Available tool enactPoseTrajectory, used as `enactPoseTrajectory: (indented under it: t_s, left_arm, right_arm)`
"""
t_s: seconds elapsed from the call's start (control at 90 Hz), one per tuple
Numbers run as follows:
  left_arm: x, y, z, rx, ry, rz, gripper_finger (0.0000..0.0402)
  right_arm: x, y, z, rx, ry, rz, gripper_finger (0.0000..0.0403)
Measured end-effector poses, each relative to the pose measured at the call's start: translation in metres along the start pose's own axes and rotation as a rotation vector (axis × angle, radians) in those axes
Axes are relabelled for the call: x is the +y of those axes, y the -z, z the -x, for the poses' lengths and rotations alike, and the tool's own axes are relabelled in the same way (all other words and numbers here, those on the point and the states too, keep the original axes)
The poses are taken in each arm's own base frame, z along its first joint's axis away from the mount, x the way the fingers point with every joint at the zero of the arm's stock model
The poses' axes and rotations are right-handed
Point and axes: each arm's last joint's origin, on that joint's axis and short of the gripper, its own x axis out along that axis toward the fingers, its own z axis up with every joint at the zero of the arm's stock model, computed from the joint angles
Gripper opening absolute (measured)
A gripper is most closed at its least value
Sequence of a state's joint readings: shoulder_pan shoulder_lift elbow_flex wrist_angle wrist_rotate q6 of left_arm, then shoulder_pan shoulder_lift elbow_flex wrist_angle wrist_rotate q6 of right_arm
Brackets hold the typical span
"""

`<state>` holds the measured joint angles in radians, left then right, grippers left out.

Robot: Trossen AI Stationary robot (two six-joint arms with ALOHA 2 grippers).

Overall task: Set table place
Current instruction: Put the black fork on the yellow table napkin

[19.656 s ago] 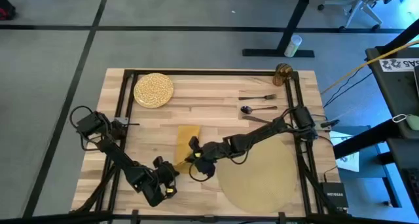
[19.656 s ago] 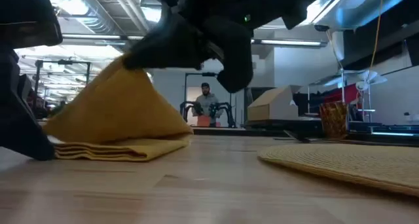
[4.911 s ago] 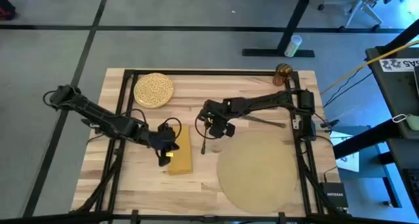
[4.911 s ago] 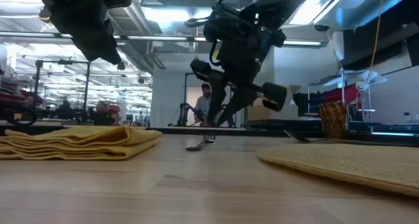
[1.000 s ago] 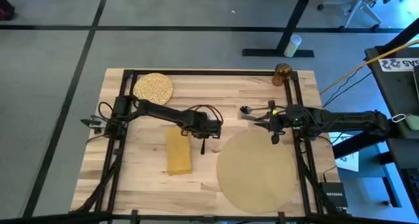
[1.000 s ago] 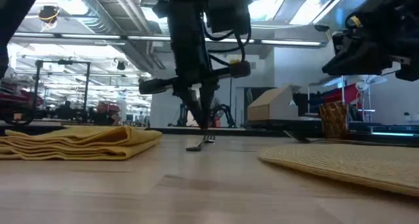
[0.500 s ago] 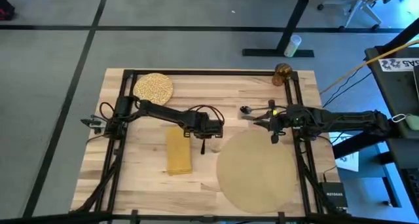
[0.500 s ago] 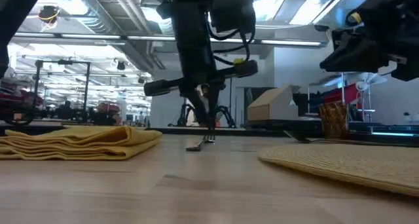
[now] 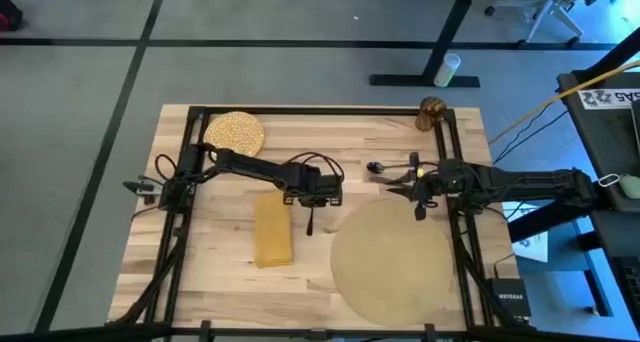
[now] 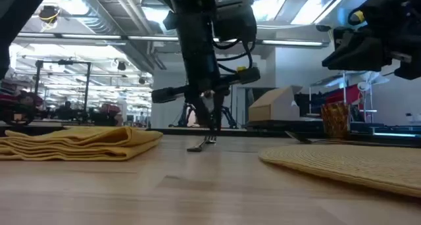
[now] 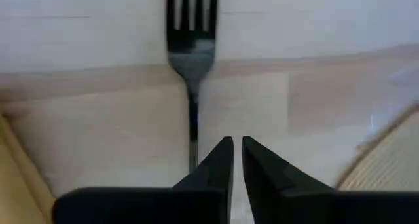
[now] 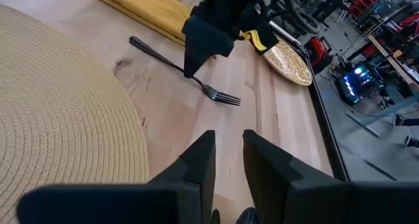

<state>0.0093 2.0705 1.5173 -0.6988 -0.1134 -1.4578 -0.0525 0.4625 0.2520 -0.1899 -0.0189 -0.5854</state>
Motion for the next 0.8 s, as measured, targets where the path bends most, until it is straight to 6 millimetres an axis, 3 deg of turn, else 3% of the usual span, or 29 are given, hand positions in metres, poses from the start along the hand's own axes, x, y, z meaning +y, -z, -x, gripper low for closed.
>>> enactPoseTrajectory:
  t_s: [0.356,0.8]
  left_arm:
    - [0.008,0.000,0.000,0.010,-0.078,0.027,0.0085]
    - [0.014,-0.002,-0.016,0.006,-0.084,0.069,0.0090]
  right_arm:
    - [0.002,0.004,-0.002,0.004,-0.003,0.000,0.0062]
    - [0.003,0.004,-0.002,0.007,-0.005,0.000,0.0062]
